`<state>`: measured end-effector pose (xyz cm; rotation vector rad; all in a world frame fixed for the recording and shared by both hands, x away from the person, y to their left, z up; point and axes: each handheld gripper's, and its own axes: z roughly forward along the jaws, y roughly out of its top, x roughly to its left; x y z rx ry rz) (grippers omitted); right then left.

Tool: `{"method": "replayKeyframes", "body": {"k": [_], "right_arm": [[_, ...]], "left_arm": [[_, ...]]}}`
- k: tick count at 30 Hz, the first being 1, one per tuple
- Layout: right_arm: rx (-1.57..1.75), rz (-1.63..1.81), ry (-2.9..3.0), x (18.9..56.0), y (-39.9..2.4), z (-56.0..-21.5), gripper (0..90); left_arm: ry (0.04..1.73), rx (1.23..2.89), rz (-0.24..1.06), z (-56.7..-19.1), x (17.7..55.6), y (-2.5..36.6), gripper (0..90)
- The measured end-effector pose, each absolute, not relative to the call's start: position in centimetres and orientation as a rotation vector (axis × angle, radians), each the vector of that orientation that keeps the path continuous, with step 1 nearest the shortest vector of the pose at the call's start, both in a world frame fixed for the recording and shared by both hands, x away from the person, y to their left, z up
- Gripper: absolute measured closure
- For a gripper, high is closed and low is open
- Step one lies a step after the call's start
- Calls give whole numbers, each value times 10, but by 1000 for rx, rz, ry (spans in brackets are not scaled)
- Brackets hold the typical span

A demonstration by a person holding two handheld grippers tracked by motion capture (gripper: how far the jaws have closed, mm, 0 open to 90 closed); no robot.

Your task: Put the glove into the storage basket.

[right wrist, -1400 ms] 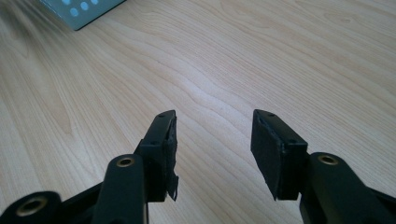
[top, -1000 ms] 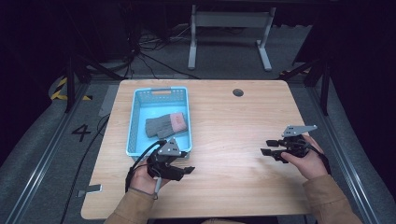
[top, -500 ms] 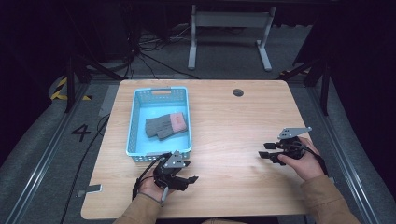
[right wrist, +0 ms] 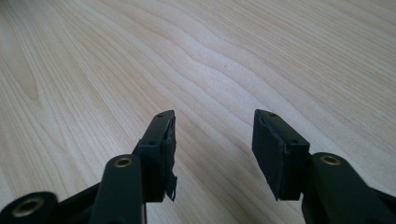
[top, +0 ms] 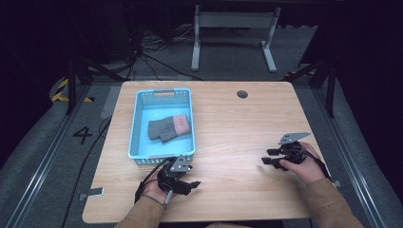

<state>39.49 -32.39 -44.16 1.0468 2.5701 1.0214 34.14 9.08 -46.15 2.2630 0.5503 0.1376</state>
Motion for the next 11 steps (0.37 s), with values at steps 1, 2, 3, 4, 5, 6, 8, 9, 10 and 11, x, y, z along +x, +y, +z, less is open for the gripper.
{"method": "replayKeyframes", "body": {"k": [1, 2, 3, 4, 5, 6, 8, 9, 10, 11], "right_arm": [[1045, 1025, 2568, 395, -324, -441, 498], [1043, 1027, 2568, 395, -324, -441, 498], [1042, 1027, 2568, 394, -323, -440, 498], [1042, 1027, 2568, 394, -323, -440, 498], [1039, 1026, 2566, 395, -323, -441, 497], [1039, 1025, 2566, 395, -323, -441, 496], [1040, 1026, 2564, 395, -323, -440, 493], [1042, 1028, 2562, 394, -323, -440, 490], [1042, 1028, 2562, 394, -323, -440, 490], [1048, 1034, 2553, 394, -323, -440, 478]], "left_arm": [[544, 2269, 137, -461, 341, 90, 352], [543, 2271, 141, -461, 341, 90, 352], [544, 2270, 139, -461, 341, 90, 352], [544, 2270, 139, -461, 341, 90, 352], [545, 2268, 139, -461, 341, 90, 352], [545, 2264, 140, -461, 341, 91, 352], [546, 2264, 142, -461, 341, 91, 352], [546, 2265, 144, -461, 341, 91, 352], [546, 2265, 144, -461, 341, 91, 352], [544, 2268, 148, -461, 342, 91, 352]]}}
